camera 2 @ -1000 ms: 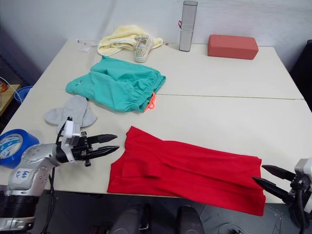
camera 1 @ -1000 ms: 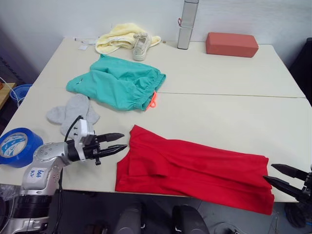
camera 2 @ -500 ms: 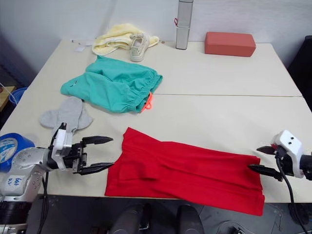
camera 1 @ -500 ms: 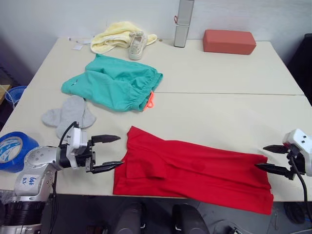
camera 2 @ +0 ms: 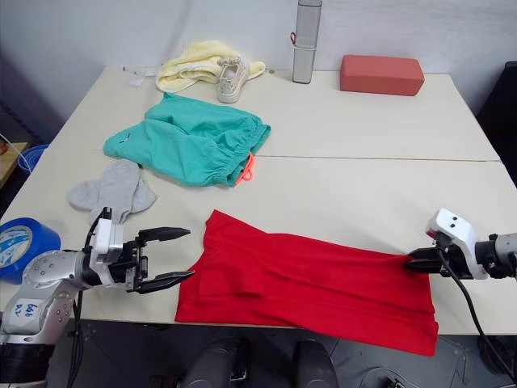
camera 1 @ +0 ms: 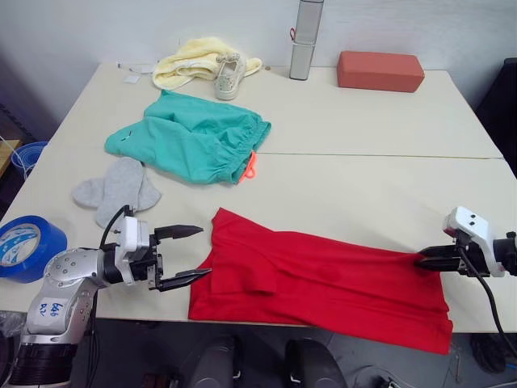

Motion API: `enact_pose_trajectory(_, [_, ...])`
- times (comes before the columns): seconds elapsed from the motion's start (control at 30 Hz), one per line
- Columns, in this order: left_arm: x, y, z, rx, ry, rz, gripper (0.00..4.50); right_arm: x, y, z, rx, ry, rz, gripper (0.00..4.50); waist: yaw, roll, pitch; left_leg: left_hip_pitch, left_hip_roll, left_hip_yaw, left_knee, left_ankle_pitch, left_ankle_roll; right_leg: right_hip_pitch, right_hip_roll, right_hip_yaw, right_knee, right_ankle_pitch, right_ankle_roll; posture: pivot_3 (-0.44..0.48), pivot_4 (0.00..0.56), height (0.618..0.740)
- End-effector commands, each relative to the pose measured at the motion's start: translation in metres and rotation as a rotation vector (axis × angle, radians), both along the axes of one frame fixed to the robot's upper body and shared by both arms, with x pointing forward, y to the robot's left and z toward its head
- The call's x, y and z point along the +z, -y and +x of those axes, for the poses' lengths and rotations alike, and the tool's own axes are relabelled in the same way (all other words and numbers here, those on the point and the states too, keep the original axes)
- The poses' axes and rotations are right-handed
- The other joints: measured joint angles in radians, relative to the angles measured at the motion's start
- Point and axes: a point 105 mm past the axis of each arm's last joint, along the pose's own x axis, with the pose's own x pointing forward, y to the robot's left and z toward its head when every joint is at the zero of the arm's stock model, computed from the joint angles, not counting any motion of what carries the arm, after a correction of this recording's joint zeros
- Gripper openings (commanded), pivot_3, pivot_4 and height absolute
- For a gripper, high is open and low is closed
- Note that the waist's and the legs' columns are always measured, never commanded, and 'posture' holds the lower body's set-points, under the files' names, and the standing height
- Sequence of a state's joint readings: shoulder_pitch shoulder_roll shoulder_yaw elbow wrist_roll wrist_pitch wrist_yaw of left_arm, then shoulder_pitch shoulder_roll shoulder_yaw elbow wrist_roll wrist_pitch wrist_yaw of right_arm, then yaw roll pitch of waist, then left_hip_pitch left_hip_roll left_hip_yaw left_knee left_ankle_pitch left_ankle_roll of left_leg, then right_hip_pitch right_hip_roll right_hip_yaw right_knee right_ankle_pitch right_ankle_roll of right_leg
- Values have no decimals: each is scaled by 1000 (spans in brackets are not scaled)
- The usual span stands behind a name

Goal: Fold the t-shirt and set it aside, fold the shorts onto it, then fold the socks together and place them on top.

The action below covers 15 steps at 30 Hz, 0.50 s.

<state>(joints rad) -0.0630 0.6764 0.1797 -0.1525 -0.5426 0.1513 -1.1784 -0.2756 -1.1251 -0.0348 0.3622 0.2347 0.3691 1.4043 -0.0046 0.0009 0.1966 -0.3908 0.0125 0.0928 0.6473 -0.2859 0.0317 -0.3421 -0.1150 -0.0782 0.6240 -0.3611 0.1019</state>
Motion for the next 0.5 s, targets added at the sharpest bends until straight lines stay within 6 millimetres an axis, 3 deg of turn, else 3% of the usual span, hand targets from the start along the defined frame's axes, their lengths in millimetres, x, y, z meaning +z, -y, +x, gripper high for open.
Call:
enact_pose_trajectory(0.03, [12, 4, 2, 6, 57, -32, 4500, 12, -2, 7, 37, 36, -22, 28, 0, 0, 0, 0, 0, 0, 0, 0, 0, 0, 0, 0, 0, 0, 0, 0, 150, 740])
enact_pose_trajectory(0.27, [14, 8, 16, 72, 86, -77, 4500, 38, -15, 61, 101, 304, -120, 28, -20, 1, 1, 0, 0, 1, 0, 1, -1, -1, 1, 0, 1, 0, 1, 0, 150, 740])
enact_pose_trajectory(0.5, [12, 11, 23, 98, 94, -77, 4500, 53, -35, 114, 123, 499, -200, 28, -27, -1, 2, 0, 0, 3, 0, 4, -2, -3, 1, 0, 4, 1, 1, 0, 150, 740])
